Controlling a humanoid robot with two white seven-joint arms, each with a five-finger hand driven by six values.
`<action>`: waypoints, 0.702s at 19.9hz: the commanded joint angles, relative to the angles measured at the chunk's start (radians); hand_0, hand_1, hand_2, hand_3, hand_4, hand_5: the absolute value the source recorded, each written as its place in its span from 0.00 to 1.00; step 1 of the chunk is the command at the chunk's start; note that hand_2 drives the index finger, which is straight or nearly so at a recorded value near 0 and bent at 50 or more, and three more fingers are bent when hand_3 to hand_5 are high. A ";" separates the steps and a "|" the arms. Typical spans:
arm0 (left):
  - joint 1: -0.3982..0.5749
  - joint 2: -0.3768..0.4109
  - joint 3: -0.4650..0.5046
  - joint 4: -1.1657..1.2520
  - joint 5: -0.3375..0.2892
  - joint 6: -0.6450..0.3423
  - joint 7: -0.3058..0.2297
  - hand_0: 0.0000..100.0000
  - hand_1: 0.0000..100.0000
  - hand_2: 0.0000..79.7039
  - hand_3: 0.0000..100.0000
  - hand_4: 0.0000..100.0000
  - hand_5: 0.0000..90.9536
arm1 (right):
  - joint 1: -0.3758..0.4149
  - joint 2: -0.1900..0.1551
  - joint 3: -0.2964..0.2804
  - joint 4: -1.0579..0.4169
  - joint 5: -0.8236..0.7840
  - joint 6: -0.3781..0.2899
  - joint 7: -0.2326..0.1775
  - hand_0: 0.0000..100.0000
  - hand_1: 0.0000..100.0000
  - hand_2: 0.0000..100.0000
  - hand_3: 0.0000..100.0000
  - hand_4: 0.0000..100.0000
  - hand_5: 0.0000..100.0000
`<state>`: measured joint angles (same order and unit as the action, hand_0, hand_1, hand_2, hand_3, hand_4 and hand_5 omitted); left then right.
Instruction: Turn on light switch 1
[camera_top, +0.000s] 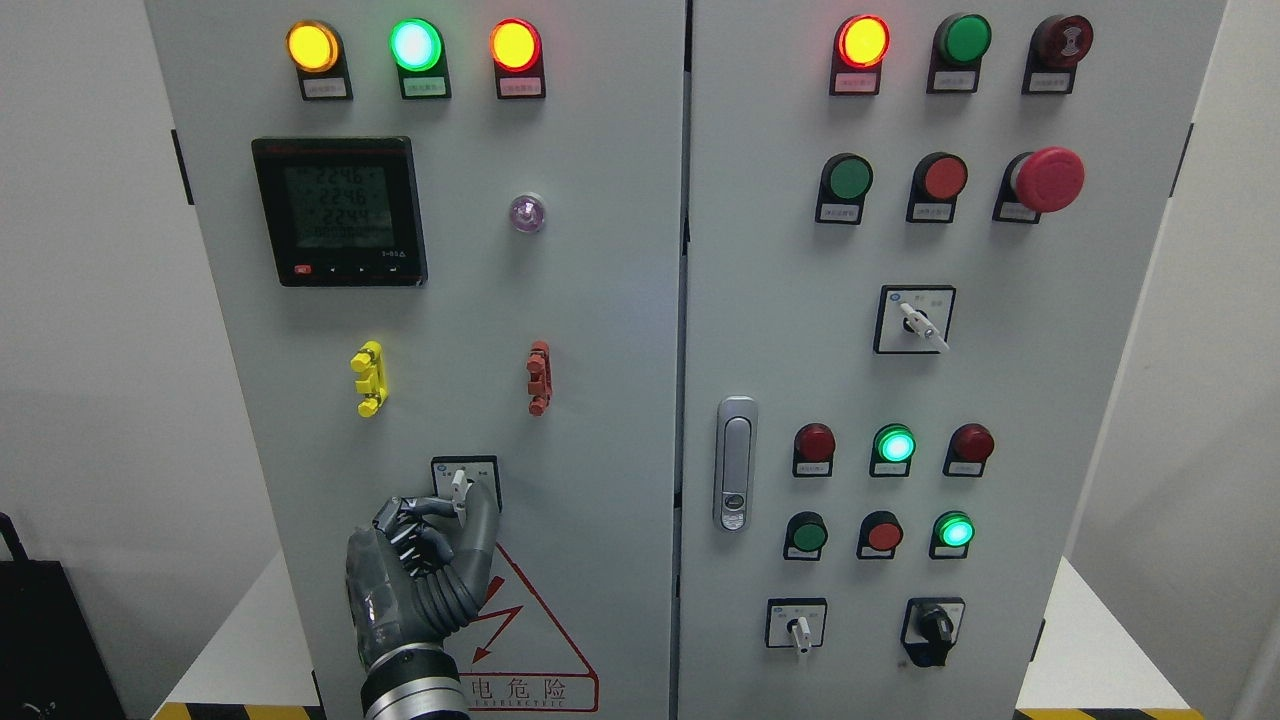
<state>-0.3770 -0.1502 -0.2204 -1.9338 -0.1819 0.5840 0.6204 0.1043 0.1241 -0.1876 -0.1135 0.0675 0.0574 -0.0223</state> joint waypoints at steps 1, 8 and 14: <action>0.001 0.001 -0.004 0.001 -0.001 -0.001 -0.002 0.40 0.61 0.77 1.00 1.00 0.97 | 0.000 0.000 -0.001 0.000 0.000 -0.001 0.001 0.00 0.00 0.00 0.00 0.00 0.00; 0.001 0.001 -0.007 0.001 0.001 -0.001 -0.007 0.42 0.60 0.77 1.00 1.00 0.97 | 0.000 0.000 0.000 0.000 0.000 -0.001 0.001 0.00 0.00 0.00 0.00 0.00 0.00; 0.001 0.001 -0.011 0.001 0.002 -0.001 -0.011 0.45 0.58 0.78 1.00 1.00 0.97 | 0.000 0.000 0.000 0.000 0.000 -0.001 0.001 0.00 0.00 0.00 0.00 0.00 0.00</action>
<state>-0.3761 -0.1498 -0.2257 -1.9329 -0.1811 0.5868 0.6133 0.1043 0.1238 -0.1876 -0.1135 0.0675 0.0573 -0.0223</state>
